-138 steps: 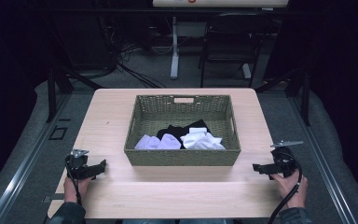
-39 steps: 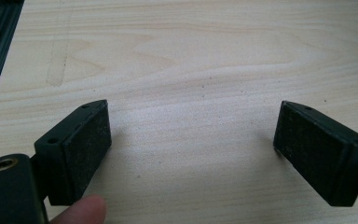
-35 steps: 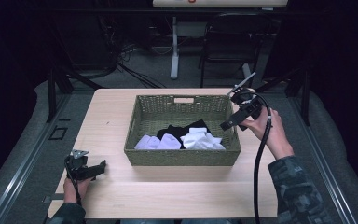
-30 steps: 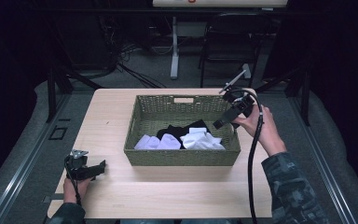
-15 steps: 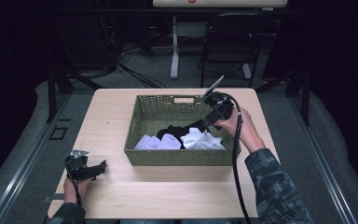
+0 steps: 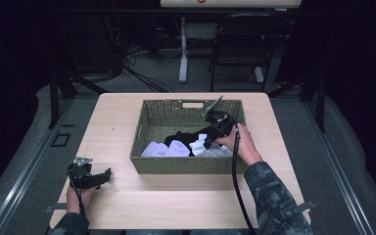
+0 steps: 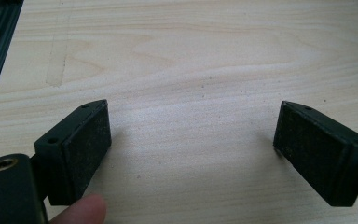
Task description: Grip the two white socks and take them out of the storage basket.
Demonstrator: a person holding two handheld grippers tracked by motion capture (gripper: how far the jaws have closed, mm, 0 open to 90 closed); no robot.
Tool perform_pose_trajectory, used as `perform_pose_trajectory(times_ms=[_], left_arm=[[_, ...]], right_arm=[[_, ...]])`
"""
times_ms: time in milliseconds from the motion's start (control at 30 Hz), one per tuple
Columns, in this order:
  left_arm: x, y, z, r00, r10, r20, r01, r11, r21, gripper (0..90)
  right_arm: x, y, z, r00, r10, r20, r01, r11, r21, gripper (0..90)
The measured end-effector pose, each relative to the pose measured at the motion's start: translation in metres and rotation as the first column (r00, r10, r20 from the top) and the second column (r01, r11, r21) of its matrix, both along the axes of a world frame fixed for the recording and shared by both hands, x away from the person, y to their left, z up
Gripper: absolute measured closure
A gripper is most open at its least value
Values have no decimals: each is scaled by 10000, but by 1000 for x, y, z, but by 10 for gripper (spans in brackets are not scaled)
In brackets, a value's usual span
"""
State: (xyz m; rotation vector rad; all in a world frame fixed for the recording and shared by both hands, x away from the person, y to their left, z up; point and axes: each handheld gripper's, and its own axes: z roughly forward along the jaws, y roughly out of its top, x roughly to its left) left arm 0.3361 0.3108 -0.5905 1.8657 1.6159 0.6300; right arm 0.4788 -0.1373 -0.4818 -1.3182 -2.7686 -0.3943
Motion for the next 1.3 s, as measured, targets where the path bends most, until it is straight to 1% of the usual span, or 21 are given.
perform_pose_trajectory(times_ms=[33,67,133,167,200,267,300,333,433,467,500,533,567,600,667,767,933,1000,1233,1267,1300], left_arm=[[0,0,0,10000,2,2,-2,10000,-2,108],[0,0,0,10000,2,1,-2,10000,-2,108],[0,0,0,10000,0,1,0,10000,-2,108],[0,0,0,10000,2,2,-2,10000,-2,108],[0,0,0,10000,-1,1,1,10000,-2,108],[0,0,0,10000,-3,-1,3,10000,-1,108],[0,0,0,10000,-1,1,1,10000,-3,108],[0,0,0,10000,-13,-9,13,10000,16,108],[0,0,0,10000,-1,3,1,10000,-2,108],[0,0,0,10000,-2,1,2,10000,-2,108],[0,0,0,10000,1,2,-1,10000,-3,108],[0,0,0,10000,0,4,0,10000,-1,108],[0,0,0,10000,0,3,0,10000,1,108],[0,0,0,10000,-15,-14,15,10000,17,108],[0,0,0,10000,2,2,-2,10000,-2,108],[0,0,0,10000,5,-4,-5,10000,6,108],[0,0,0,10000,-9,-8,9,10000,32,109],[0,0,0,10000,-10,-7,10,10000,32,109],[0,0,0,10000,9,3,-9,10000,9,109],[0,0,0,10000,-12,-14,12,10000,30,108],[0,0,0,10000,-8,-11,8,10000,27,108]], right_arm=[[-1,2,-3,9997,-227,36,226,9997,131,372],[0,2,-4,9999,-153,-62,152,9999,-21,427],[0,4,-8,9995,-284,-112,284,9996,-1,522],[0,3,-9,9998,-158,-135,158,9999,-58,657],[0,3,-9,9998,-158,-135,158,9999,-58,657],[0,2,-8,9999,-148,-49,148,9999,-35,772],[-1,1,-8,9997,-194,-129,195,9998,49,800],[-2,0,-3,10000,-50,-70,50,10000,6,835],[-5,-1,2,9999,-111,-18,112,9998,192,842],[-5,-3,7,10000,83,54,-84,9998,170,844],[-7,-3,10,9998,-64,192,58,9995,295,844],[-7,-4,15,9997,32,231,-40,9994,333,844],[-8,-5,19,9993,-64,362,47,9989,459,844],[-9,-6,23,9992,34,395,-51,9991,411,844],[-10,-7,32,9986,31,519,-63,9981,610,844],[-12,-9,46,9971,60,753,-113,9975,702,845],[-13,-10,64,9936,-18,1127,-91,9954,955,845],[-13,-12,71,9924,22,1231,-139,9955,942,845],[-15,-14,93,9877,-10,1563,-184,9922,1230,845],[-15,-13,98,9865,22,1637,-223,9924,1214,845],[-15,-13,98,9865,22,1637,-223,9924,1214,845]])
